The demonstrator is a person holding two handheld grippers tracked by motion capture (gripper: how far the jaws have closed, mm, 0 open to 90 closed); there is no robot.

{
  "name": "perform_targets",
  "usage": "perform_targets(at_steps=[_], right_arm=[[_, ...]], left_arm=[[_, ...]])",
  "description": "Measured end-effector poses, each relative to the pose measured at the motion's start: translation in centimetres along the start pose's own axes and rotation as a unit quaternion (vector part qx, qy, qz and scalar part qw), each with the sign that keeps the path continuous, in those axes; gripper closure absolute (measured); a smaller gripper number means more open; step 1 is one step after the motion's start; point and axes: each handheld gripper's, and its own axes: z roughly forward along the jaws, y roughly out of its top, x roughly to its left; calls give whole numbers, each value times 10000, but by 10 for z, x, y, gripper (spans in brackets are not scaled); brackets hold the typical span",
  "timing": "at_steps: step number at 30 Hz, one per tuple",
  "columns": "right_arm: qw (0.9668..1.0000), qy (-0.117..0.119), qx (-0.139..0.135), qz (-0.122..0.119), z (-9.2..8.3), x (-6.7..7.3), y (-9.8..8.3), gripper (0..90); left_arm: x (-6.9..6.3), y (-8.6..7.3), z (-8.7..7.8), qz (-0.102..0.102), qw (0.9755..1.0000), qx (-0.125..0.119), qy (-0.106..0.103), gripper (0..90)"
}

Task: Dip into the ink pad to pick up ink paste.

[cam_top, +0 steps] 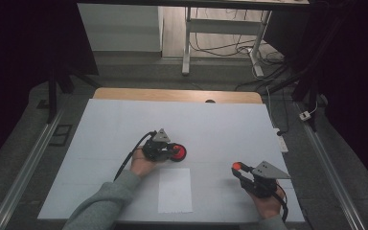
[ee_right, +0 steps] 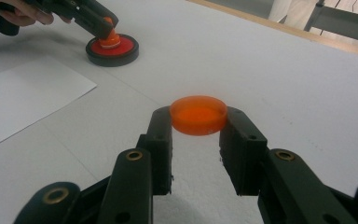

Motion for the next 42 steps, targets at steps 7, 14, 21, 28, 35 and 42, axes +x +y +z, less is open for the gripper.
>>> perform_targets(at_steps=[7,14,21,28,35,42], right_arm=[[10000,2,13,-2,1,0,0,644],[10000,14,-14,2,1,0,0,644],[10000,1,1,-8,0,-1,0,644],[10000,4,2,-14,1,0,0,644],[10000,1,2,-11,0,0,0,644],[10000,0,6,-14,1,0,0,644]], left_arm=[[4,0,0,-139,9998,-14,-143,724],[3,1,0,-77,9999,16,-96,723],[3,3,-3,-62,9999,-99,-36,723],[5,9,-17,-87,9993,-345,-63,723],[9,15,-37,-168,9971,-720,-167,723],[10,20,-50,-202,9955,-892,-256,722]])
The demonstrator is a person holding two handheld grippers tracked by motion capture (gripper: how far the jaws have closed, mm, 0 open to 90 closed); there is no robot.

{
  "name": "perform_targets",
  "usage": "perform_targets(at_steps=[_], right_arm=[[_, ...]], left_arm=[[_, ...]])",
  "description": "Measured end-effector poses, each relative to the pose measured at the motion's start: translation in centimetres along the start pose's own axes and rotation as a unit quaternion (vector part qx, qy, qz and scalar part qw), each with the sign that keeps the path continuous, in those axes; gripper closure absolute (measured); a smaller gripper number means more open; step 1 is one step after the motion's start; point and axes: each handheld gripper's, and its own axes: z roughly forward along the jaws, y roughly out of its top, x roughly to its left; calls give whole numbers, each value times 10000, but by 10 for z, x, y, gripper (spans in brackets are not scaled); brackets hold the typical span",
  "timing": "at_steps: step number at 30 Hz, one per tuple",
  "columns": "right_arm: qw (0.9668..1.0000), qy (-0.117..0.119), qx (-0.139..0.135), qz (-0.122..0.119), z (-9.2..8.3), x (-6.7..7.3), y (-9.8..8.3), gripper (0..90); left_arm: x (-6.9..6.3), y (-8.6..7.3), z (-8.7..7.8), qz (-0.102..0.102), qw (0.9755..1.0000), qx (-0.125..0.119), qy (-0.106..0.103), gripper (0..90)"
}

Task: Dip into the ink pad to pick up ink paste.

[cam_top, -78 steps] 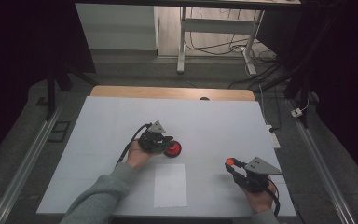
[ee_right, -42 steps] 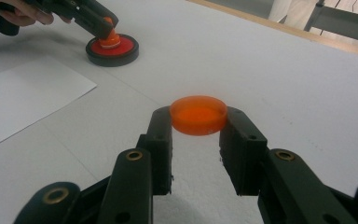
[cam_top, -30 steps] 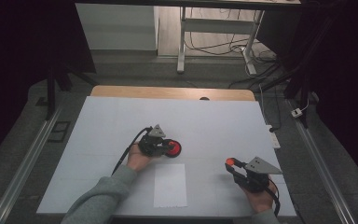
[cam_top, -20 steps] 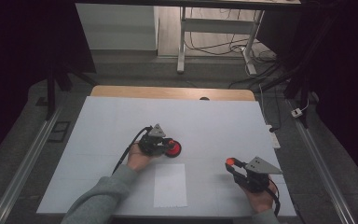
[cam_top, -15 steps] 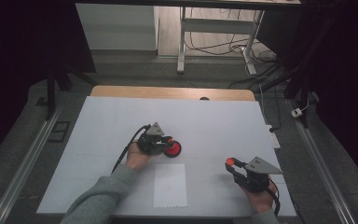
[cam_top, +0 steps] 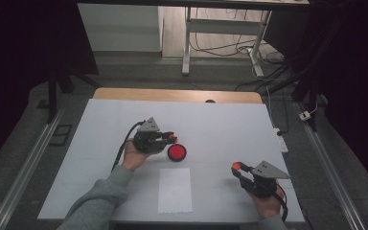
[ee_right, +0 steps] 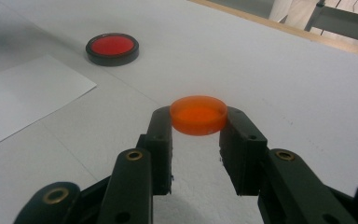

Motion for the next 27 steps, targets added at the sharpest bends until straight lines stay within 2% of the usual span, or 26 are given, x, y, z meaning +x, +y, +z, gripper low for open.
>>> perform_targets(at_steps=[16,27], right_arm=[[10000,19,-9,9,1,0,0,644],[10000,21,1,3,1,0,-1,644]], left_arm=[[1,-11,26,63,9979,642,13,722],[2,-17,36,38,9967,811,40,722]])
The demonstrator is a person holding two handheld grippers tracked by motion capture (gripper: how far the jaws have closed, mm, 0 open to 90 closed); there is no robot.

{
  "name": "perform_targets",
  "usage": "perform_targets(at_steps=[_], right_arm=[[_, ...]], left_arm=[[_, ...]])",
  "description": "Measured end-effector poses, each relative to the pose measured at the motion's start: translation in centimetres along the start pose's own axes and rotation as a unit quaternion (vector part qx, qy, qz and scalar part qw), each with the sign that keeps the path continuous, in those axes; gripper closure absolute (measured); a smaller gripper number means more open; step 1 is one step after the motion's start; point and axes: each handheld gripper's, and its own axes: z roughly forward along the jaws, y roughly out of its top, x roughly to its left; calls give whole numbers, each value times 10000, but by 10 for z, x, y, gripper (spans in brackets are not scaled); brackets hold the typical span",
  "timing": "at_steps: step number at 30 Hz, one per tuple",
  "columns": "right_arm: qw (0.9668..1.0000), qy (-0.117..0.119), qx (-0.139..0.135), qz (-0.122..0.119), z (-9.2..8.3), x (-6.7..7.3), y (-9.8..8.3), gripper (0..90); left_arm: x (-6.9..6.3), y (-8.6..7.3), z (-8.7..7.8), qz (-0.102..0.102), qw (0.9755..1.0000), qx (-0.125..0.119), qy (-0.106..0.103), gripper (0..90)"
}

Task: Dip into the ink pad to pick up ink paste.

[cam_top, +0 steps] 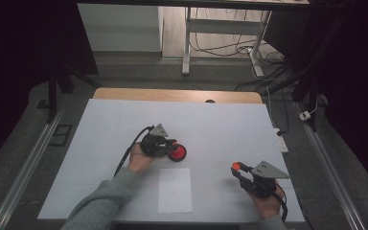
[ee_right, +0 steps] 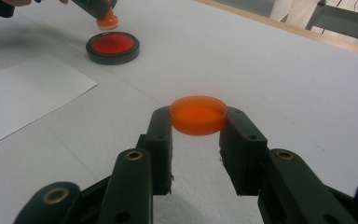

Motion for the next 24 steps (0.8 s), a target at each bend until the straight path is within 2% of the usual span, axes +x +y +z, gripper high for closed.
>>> perform_targets(at_steps=[10,24], right_arm=[[10000,0,-1,-1,0,0,0,644],[10000,-7,-12,-5,-1,0,1,644]], left_arm=[[0,-6,11,-5,9998,190,19,722],[-1,-7,12,-5,9998,192,72,724]])
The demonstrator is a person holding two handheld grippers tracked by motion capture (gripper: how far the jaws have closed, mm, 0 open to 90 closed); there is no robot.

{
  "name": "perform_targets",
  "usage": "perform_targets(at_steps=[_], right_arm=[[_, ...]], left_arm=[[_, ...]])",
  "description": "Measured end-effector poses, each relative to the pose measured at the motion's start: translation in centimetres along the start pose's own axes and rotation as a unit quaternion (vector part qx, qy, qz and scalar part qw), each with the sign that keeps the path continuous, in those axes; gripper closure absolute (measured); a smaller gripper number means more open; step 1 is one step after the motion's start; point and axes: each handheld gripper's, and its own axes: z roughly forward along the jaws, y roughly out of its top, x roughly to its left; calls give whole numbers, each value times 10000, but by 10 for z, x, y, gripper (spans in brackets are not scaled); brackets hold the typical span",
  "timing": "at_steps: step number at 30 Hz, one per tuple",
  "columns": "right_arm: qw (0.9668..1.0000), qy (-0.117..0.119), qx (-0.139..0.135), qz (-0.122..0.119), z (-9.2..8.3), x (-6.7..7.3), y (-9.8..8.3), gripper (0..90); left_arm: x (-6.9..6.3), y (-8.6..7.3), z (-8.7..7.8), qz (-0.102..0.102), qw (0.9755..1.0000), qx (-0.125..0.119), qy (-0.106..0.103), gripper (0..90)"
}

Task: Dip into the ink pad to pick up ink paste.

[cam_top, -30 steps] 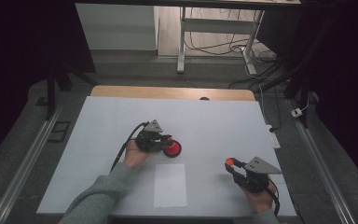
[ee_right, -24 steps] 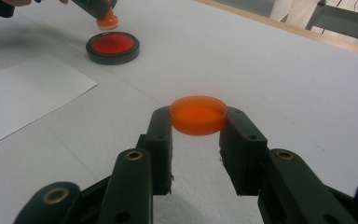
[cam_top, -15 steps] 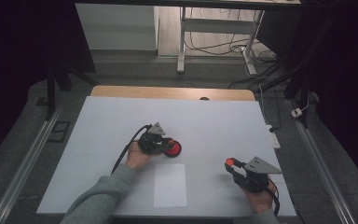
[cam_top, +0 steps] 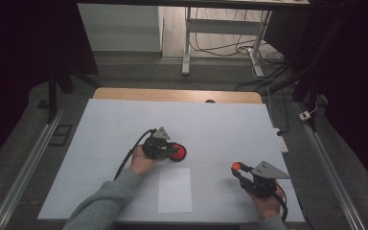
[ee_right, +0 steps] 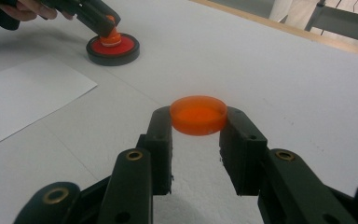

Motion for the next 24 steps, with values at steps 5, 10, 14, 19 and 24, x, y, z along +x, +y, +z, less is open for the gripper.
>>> perform_targets(at_steps=[5,10,14,19,24], right_arm=[[10000,3,1,1,0,0,0,644],[10000,5,-6,0,0,0,0,644],[10000,4,-6,-1,0,0,0,644],[10000,-2,-22,9,-1,0,0,643],[10000,-2,-16,5,0,0,0,644]], left_arm=[[-2,0,0,74,9999,22,74,725],[-3,-1,0,72,9999,-6,93,725],[-2,-1,0,79,9999,-19,87,725],[-3,-3,0,92,9999,-61,105,726],[-4,-2,0,104,9999,-55,113,726]])
